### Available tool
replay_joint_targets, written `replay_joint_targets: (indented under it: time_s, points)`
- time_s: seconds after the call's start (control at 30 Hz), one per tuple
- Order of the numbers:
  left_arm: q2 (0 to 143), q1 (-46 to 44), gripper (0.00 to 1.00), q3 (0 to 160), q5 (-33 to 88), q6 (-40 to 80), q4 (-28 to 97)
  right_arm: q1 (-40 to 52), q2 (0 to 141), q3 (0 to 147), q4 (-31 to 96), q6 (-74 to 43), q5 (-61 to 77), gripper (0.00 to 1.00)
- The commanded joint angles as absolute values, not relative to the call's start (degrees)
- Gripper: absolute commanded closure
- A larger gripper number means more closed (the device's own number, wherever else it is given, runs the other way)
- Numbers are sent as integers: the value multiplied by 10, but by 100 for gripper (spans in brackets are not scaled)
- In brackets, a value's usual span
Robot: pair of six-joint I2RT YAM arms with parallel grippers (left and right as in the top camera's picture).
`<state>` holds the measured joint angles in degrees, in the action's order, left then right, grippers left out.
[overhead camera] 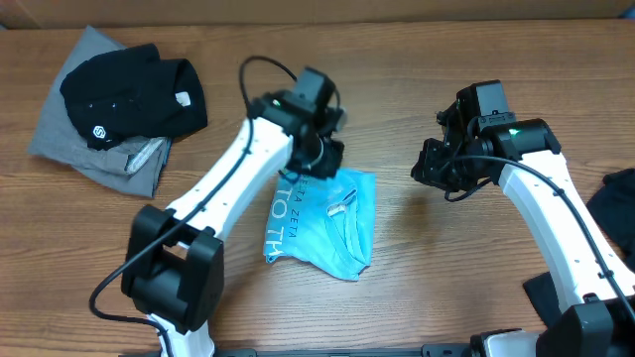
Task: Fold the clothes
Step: 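Grasp the folded shirt's sides with both grippers and lift it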
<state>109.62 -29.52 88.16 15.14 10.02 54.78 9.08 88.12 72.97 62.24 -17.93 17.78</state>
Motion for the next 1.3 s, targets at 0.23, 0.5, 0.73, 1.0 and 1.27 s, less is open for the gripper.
replay_joint_targets:
  time_s: [0.23,0.5,0.73,1.0,1.27]
  points:
    - [1095,-296,75,872,144,84,553,113,870,719,559,-149,260,60]
    - [1095,-220,65,950,134,72,648,196,940,681,465,-239,243,64]
    - [1095,-206,59,904,131,72,665,242,1018,681,444,-271,245,60]
    - [1095,-207,58,810,177,73,608,237,1038,691,444,-264,151,96]
    - [1096,-217,57,746,180,77,556,198,1025,776,503,-119,116,91]
